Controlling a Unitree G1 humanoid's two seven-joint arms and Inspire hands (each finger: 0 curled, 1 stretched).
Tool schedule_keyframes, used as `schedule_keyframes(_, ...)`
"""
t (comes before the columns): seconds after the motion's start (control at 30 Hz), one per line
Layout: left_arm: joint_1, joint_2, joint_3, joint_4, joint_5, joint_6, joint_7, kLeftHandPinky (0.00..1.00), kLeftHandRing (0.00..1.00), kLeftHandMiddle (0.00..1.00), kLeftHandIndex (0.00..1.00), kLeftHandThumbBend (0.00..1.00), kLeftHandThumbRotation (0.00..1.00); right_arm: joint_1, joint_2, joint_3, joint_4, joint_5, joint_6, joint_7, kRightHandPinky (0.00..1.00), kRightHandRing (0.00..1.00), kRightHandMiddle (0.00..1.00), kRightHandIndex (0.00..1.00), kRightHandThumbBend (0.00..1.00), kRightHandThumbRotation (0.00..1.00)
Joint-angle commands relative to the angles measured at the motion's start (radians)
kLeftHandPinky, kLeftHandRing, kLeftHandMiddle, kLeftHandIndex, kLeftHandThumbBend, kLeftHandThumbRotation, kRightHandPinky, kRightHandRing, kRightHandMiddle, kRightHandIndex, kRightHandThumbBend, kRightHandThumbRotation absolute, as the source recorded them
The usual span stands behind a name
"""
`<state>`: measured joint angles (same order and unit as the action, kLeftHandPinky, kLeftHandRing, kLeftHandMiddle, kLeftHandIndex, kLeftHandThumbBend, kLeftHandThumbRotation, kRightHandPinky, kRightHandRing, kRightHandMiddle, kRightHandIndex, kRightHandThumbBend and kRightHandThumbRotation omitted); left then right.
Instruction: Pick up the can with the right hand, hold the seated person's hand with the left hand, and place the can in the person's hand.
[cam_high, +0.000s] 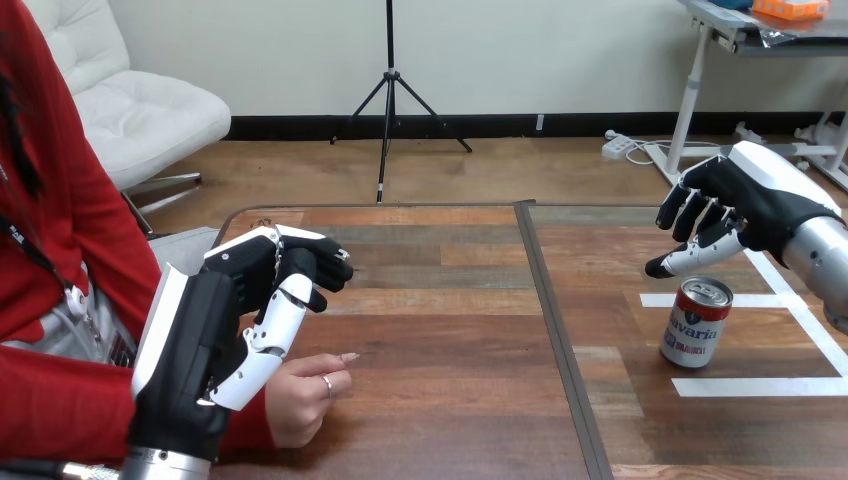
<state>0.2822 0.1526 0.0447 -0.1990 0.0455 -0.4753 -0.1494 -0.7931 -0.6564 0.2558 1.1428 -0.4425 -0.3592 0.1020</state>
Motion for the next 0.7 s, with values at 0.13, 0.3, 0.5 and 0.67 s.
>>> schedule_keyframes(0.13, -0.034, 0.013, 0.018, -0.038, -0.002, 0.005, 0.007, 0.47, 0.57, 0.57, 0.54, 0.12, 0.67, -0.05, 0.017, 0.001, 0.001, -0.002, 0.035, 0.026, 0.54, 0.57, 0.6, 0.62, 0.98, 0.14)
schedule_keyframes(0.3, -0.031, 0.012, 0.021, -0.04, 0.001, 0.004, 0.008, 0.47, 0.57, 0.57, 0.54, 0.11, 0.67, -0.051, 0.015, 0.006, 0.004, -0.003, 0.046, 0.056, 0.61, 0.65, 0.67, 0.68, 1.0, 0.23)
schedule_keyframes(0.5, -0.028, 0.012, 0.022, -0.04, 0.003, -0.001, 0.009, 0.47, 0.57, 0.57, 0.54, 0.1, 0.67, -0.056, 0.012, 0.016, 0.01, -0.012, 0.065, 0.087, 0.67, 0.72, 0.73, 0.74, 1.0, 0.31)
schedule_keyframes(0.67, -0.026, 0.011, 0.022, -0.038, 0.007, -0.007, 0.011, 0.47, 0.57, 0.57, 0.54, 0.09, 0.67, -0.055, 0.009, 0.02, 0.015, -0.015, 0.061, 0.095, 0.7, 0.75, 0.77, 0.77, 1.0, 0.36)
